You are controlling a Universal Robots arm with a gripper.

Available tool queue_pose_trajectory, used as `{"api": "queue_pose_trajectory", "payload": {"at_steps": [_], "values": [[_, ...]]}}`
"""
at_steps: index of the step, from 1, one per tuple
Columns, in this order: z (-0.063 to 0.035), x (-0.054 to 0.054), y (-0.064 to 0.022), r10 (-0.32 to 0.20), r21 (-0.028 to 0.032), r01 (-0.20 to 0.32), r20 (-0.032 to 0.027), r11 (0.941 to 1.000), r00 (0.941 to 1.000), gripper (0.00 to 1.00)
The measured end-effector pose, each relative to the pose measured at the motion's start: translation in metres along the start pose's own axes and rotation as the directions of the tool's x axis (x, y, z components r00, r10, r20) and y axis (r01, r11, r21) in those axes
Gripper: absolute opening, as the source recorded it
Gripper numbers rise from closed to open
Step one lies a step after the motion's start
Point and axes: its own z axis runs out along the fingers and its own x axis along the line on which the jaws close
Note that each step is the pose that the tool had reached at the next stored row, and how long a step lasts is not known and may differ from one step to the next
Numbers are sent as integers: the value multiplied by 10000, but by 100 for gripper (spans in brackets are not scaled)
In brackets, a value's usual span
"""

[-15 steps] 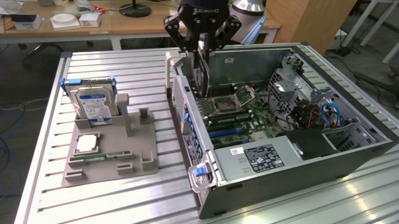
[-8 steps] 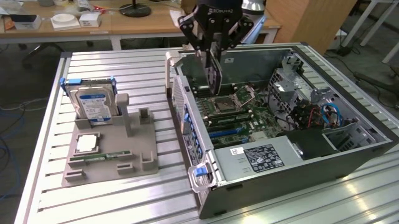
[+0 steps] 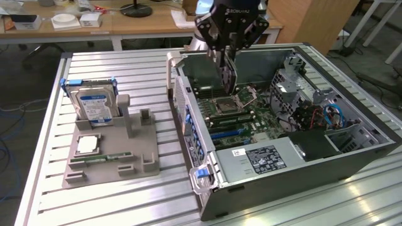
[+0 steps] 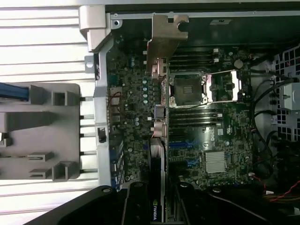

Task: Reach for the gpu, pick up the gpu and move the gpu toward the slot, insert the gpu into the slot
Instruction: 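Pick up the gpu and move the gpu toward the slot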

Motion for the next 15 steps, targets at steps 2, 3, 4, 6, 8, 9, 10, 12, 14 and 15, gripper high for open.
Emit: {"api": "queue_pose_trajectory", "payload": {"at_steps": [2,3,4,6,8,9,10,12,14,15], "values": [[4,-77,6,-3,-1,3,-6,10000,10000,26],[5,-113,9,-2,-1,2,-9,10000,10000,26],[7,-149,12,-1,0,1,-12,10000,10000,26],[11,-223,18,-4,0,4,-17,10000,10000,26],[14,-302,25,-2,0,2,-25,10000,10000,26],[16,-337,28,-2,-1,2,-28,10000,10000,26],[18,-375,31,-4,-1,4,-32,10000,10000,26],[22,-458,38,-2,1,2,-46,10000,10000,26],[26,-544,45,-3,3,3,-75,10000,10000,26],[29,-590,49,0,6,0,-99,10000,10000,26]]}}
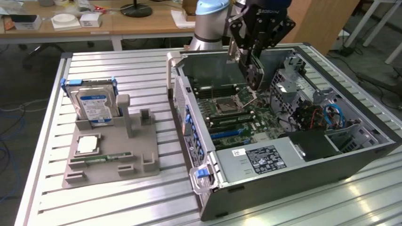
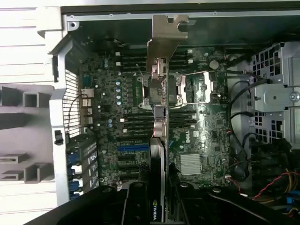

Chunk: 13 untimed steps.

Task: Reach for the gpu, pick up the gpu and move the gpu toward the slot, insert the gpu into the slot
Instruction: 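Pick up the gpu and move the gpu toward the slot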

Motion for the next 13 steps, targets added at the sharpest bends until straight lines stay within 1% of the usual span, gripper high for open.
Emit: {"api": "queue_pose_trajectory", "payload": {"at_steps": [6,7,13], "values": [[10,-259,21,7,13,-6,-157,10000,9999,26],[11,-291,24,8,14,-8,-173,10000,9998,26],[18,-453,37,10,17,-10,-208,10000,9998,26]]}}
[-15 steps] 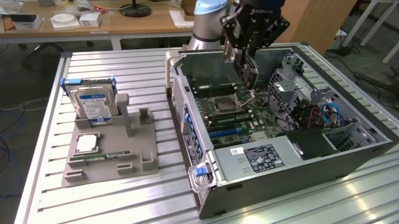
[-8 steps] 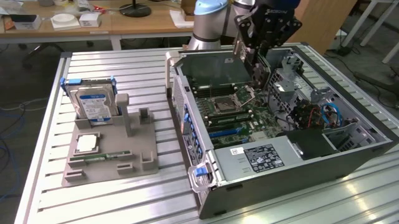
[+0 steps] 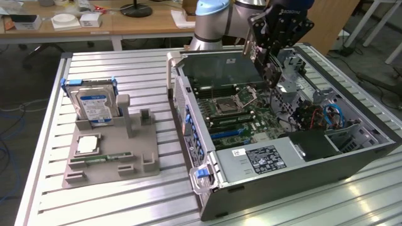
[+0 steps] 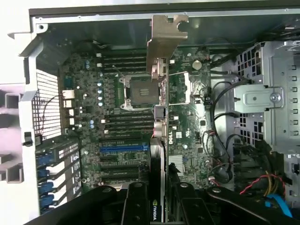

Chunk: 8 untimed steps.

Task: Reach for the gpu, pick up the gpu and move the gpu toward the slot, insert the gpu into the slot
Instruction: 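Pick up the gpu and move the gpu toward the slot, then insert the gpu into the slot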

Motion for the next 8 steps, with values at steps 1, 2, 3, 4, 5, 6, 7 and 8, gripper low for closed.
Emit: {"api": "queue_pose_trajectory", "payload": {"at_steps": [1,2,3,4,5,6,7,8], "values": [[0,-19,2,-1,1,1,-3,10000,10000,26],[0,-25,2,-2,1,2,-3,10000,10000,26],[0,-25,2,-2,1,2,-4,10000,10000,26],[0,-25,2,-1,0,1,-3,10000,10000,26],[1,-25,2,0,0,0,-3,10000,10000,26],[0,-25,2,0,0,0,-3,10000,10000,26],[0,-25,2,-1,1,1,-3,10000,10000,26],[0,-25,2,-1,1,1,-3,10000,10000,26]]}}
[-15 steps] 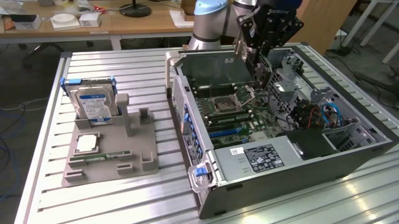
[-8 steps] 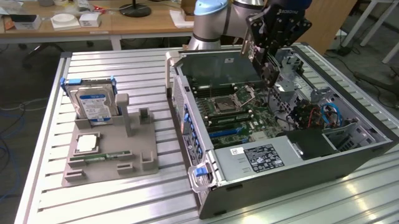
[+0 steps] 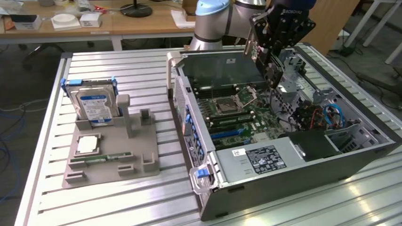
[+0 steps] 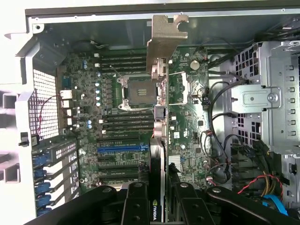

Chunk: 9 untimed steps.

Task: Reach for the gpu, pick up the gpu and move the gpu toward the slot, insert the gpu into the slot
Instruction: 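Insert the gpu into the slot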

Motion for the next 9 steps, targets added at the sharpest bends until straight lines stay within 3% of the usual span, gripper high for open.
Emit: {"api": "queue_pose_trajectory", "payload": {"at_steps": [9], "values": [[0,0,0,-1,0,1,0,10000,10000,26]]}}
